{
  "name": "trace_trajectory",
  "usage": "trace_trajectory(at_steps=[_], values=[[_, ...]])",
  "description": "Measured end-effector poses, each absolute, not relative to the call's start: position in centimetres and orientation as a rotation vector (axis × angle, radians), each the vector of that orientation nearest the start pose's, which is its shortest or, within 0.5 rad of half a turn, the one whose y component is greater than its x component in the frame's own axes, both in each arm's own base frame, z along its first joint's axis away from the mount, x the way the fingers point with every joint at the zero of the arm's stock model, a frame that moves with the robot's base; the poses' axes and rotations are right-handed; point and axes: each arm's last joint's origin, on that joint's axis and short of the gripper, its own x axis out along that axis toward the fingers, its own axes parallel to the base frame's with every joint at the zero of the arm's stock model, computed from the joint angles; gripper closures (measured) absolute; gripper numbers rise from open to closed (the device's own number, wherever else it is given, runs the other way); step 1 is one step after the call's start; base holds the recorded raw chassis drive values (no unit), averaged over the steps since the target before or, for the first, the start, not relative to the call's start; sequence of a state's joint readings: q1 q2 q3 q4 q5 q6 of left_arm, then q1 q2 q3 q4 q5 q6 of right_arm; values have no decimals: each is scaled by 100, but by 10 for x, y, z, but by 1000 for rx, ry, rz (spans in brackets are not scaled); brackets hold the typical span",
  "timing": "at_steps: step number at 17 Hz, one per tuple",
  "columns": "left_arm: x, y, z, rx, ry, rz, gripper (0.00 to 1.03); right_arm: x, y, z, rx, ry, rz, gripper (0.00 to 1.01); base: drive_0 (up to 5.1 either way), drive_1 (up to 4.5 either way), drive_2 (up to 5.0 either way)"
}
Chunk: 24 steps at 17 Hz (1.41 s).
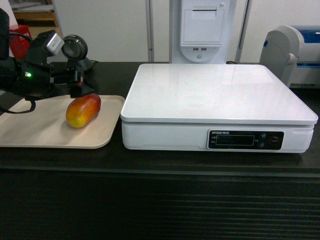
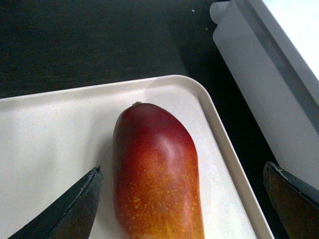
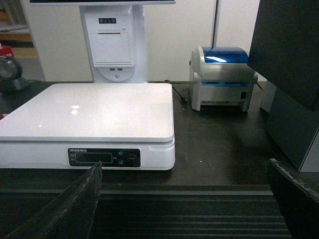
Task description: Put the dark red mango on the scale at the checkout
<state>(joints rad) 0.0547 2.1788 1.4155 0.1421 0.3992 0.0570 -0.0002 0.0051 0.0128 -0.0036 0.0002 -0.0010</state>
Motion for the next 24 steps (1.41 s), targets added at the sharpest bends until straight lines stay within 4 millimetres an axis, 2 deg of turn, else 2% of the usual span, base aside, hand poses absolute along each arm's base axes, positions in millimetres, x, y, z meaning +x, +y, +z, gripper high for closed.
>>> trace_trajectory(at_steps=[3,6,10,13,16,18,21,24], values=[[479,11,123,-61,677,-342,5,97,0,167,-1,-4,0,3,0,0,0],[490,11,116,-29,705,-325,5,97,0,167,-1,-4,0,3,0,0,0],[492,11,102,-1,755,-320,5,97,0,167,-1,-4,0,3,0,0,0],[493,7,99,18,751,-334,5,97,0,167,-1,-4,0,3,0,0,0],[493,6,100,27,744,-339,26,97,0,167,-1,-4,0,3,0,0,0],[493,5,100,33,735,-346,37,97,0,167,-1,-4,0,3,0,0,0],[490,5,97,37,714,-356,38,97,0,167,-1,-4,0,3,0,0,0],[471,7,109,44,673,-358,38,97,0,167,-1,-4,0,3,0,0,0]])
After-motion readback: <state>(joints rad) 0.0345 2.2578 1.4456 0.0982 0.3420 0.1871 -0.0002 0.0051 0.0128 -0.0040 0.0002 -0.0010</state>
